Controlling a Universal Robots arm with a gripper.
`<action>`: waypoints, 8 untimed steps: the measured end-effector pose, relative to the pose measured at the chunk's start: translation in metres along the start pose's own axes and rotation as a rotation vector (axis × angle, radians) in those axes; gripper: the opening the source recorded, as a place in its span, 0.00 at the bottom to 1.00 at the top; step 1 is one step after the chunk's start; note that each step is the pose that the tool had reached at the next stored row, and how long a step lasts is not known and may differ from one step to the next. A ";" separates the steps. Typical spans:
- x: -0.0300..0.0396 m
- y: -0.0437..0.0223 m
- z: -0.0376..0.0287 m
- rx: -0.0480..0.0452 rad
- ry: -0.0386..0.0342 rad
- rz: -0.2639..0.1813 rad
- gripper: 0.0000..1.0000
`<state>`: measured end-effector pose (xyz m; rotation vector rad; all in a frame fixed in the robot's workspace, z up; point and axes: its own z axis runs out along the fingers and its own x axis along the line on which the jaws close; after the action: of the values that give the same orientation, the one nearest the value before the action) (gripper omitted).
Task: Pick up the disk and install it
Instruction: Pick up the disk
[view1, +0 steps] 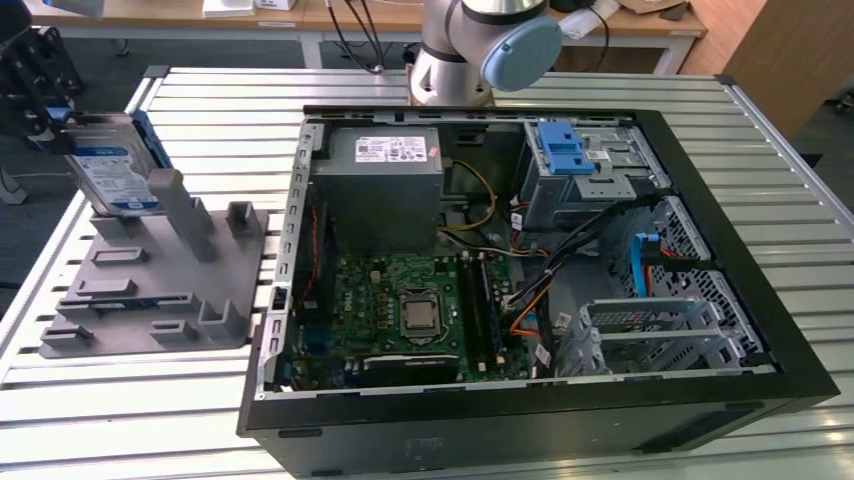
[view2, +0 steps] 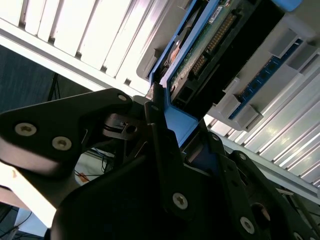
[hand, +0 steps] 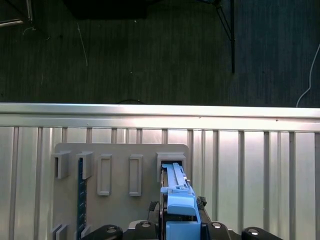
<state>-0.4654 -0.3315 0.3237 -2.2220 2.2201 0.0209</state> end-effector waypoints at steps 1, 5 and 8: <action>0.0000 0.0000 -0.0003 0.0000 0.0000 0.000 0.36; 0.0000 0.0000 -0.0012 0.0000 0.0000 0.000 0.36; 0.0000 0.0000 -0.0016 0.0000 0.0000 0.000 0.36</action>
<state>-0.4654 -0.3315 0.3253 -2.2220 2.2201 0.0209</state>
